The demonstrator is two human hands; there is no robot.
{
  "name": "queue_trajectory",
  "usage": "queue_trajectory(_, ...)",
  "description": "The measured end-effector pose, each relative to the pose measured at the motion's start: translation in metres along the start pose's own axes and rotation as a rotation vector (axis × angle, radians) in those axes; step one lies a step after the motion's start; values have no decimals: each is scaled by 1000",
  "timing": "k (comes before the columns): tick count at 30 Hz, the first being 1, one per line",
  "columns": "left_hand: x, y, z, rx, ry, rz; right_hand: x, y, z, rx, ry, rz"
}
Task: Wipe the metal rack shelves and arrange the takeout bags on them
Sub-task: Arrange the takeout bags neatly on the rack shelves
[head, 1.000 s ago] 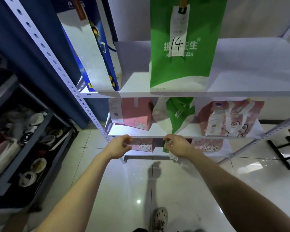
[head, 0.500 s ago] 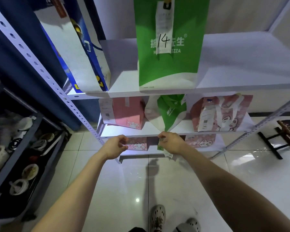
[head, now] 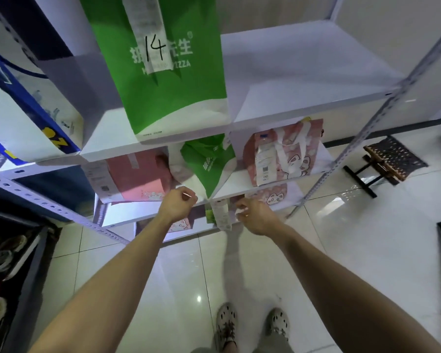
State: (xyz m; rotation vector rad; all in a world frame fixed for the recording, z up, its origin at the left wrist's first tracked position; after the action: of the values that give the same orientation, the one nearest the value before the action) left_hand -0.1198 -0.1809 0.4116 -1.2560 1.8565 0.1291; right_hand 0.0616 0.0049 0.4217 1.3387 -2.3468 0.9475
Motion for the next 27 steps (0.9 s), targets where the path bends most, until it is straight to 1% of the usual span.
queue_trajectory(5,-11,35,20,-97,-161,-152,-40,-11,6,-15,43,55)
queue_trajectory(7,-14,47,26,-104,-167,-177,-53,-13,14,-10,52,77)
queue_trajectory(10,-13,67,30,-128,-59,-139,-67,-12,31,6,68,110)
queue_trajectory(12,-7,75,26,-174,-48,-138,-70,-11,41,19,74,117)
queue_trajectory(16,7,80,6,-304,-114,-115,-69,-3,59,40,71,102)
queue_trajectory(20,21,74,-3,-330,-105,-47,-64,5,77,88,82,99)
queue_trajectory(23,30,61,-7,-394,-134,-7,-59,9,89,132,86,80)
queue_trajectory(25,33,54,-5,-377,-158,7,-57,11,95,144,77,71)
queue_trajectory(27,36,48,2,-291,-201,-5,-55,12,99,159,68,62)
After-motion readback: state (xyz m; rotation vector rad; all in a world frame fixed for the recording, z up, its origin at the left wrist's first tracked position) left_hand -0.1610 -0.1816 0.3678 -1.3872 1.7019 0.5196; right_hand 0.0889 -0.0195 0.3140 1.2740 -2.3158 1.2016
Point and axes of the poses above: each hand's wrist, its own y-axis towards the middle knuckle, its own z-axis out of the palm, x = y × z, the point moved 6 cm from there along y, towards the middle knuckle, and after that the axes turned 4 degrees about -y, right-handed, at the moved point
